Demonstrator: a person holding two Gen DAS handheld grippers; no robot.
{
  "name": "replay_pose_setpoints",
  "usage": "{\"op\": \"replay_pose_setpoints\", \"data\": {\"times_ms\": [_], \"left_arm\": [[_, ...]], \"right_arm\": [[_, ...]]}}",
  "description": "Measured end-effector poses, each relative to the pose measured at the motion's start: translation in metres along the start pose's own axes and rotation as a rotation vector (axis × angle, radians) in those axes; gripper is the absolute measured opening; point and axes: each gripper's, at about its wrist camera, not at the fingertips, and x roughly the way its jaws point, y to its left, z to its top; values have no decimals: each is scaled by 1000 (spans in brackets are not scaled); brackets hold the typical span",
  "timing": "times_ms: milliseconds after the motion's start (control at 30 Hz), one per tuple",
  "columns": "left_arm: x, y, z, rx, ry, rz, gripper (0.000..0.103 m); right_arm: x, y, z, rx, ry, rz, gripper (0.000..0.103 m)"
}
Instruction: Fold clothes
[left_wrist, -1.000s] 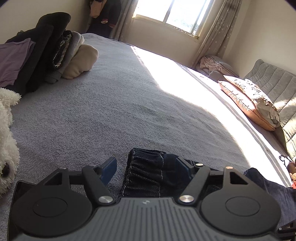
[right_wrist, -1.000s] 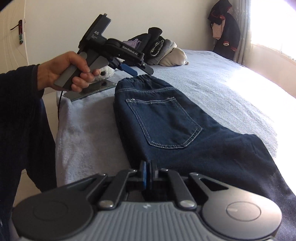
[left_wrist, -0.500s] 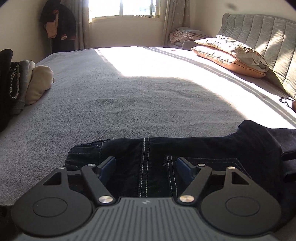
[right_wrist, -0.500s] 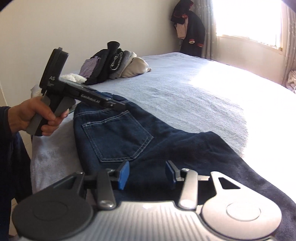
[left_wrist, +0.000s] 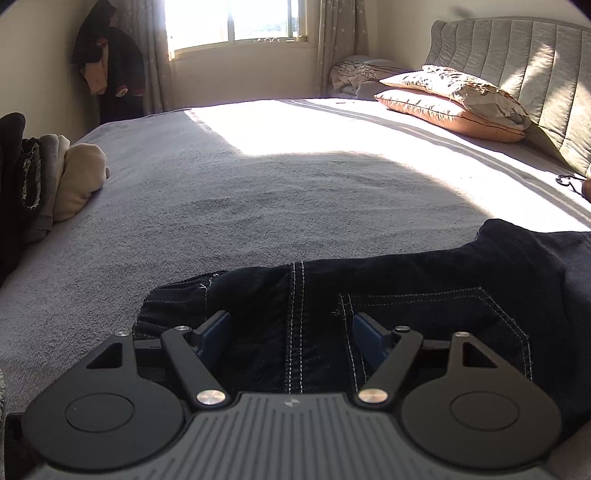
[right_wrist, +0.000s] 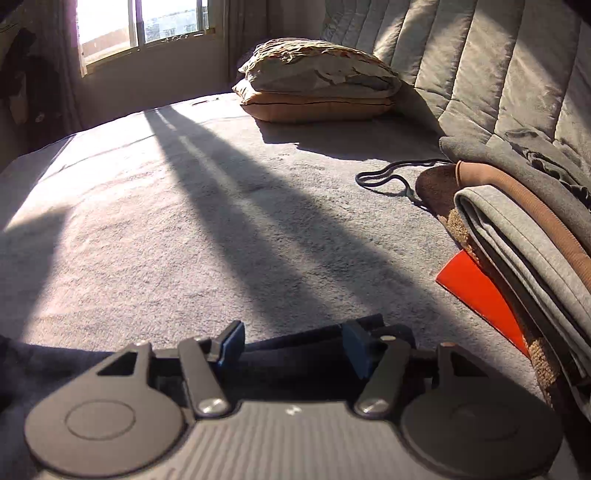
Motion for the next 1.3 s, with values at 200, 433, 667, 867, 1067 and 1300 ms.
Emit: {"op": "replay_pose_setpoints", "data": {"times_ms": [200,433,667,867,1067,1300], "left_arm": [[1,1,3,-32,-1,-2,77],[-1,5,3,-50,-20,-18,77],[-5,17,4,-123,-61,-47,73],[-8,24,6,-198,-83,-61,72],[-16,23,7,-194,-129,-21,74],[-14,57,9,-308,-93,1,77]], "right_arm": [[9,-82,-1,238,-8,109,55],[39,-62,5,220,91,178,51],[20,-68,8,294,38,160,31],[-10,-63,13,258,-94,133,29],[16,-41,16,152,-87,62,31],[36,-25,11,57,3,-130,39]]}}
